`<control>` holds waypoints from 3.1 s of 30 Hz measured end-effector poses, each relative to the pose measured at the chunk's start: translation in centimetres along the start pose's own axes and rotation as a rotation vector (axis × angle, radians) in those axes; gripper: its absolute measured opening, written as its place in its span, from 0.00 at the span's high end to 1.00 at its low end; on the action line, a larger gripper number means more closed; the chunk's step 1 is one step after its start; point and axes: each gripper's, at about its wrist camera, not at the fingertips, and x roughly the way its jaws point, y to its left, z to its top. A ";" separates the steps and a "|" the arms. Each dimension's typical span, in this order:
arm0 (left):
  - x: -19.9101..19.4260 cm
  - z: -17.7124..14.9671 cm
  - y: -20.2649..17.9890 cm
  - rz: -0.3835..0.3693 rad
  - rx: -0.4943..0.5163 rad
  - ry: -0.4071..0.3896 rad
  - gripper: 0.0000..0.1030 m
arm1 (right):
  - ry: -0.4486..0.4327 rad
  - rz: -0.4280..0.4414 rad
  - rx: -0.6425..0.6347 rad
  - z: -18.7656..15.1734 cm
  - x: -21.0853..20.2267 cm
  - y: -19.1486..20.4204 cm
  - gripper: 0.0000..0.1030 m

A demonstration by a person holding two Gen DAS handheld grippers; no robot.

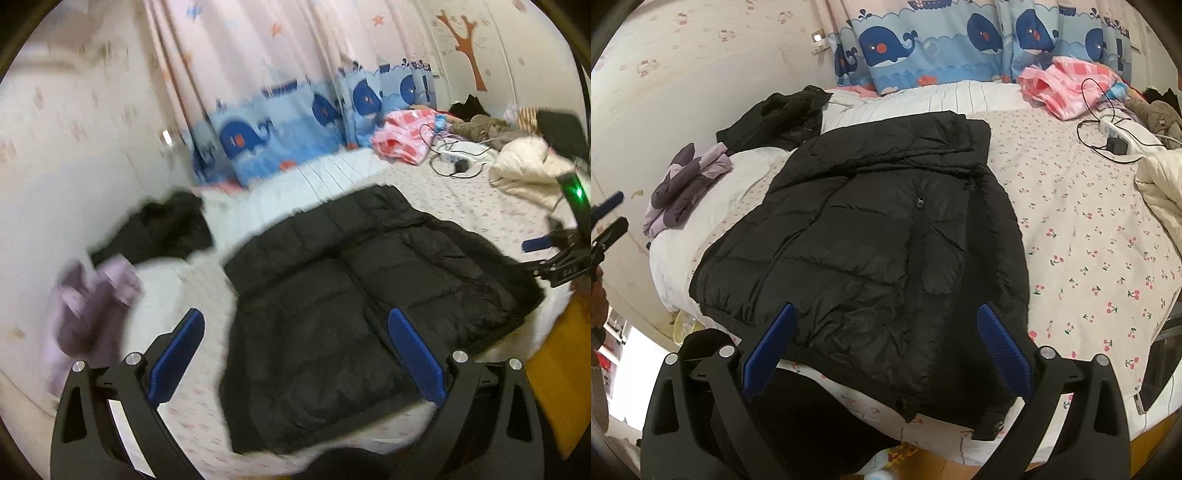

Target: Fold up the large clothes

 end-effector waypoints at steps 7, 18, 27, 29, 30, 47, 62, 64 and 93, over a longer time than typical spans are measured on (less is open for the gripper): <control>6.2 -3.4 10.6 -0.199 -0.424 0.219 0.07 | 0.002 -0.059 0.025 0.0 -0.7 -2.2 0.08; 14.9 -12.2 17.7 -0.178 -0.782 0.431 0.07 | 0.073 -0.044 0.210 1.2 1.9 -7.2 0.07; 19.3 -17.2 17.0 -0.256 -0.796 0.552 0.07 | 0.195 0.087 0.461 -0.7 5.1 -13.2 0.07; 19.5 -17.6 16.2 -0.261 -0.766 0.560 0.07 | 0.250 0.145 0.479 -1.7 6.2 -12.9 0.07; 19.4 -17.7 15.9 -0.258 -0.750 0.557 0.07 | 0.268 0.165 0.480 -2.1 6.6 -12.7 0.07; 16.0 -16.0 15.6 -0.426 -0.869 0.491 0.91 | 0.028 0.518 0.542 -2.4 4.9 -7.6 0.90; -1.5 -14.4 18.4 -0.627 -0.759 0.330 0.92 | -0.144 0.721 0.378 -3.6 -11.2 -4.9 0.91; -2.8 -16.4 16.7 -0.631 -0.645 0.415 0.89 | -0.019 0.653 0.344 -6.6 -11.7 -5.0 0.86; 24.7 -3.4 14.9 -0.306 -0.714 0.267 0.44 | -0.052 -0.122 0.016 15.8 13.8 0.4 0.95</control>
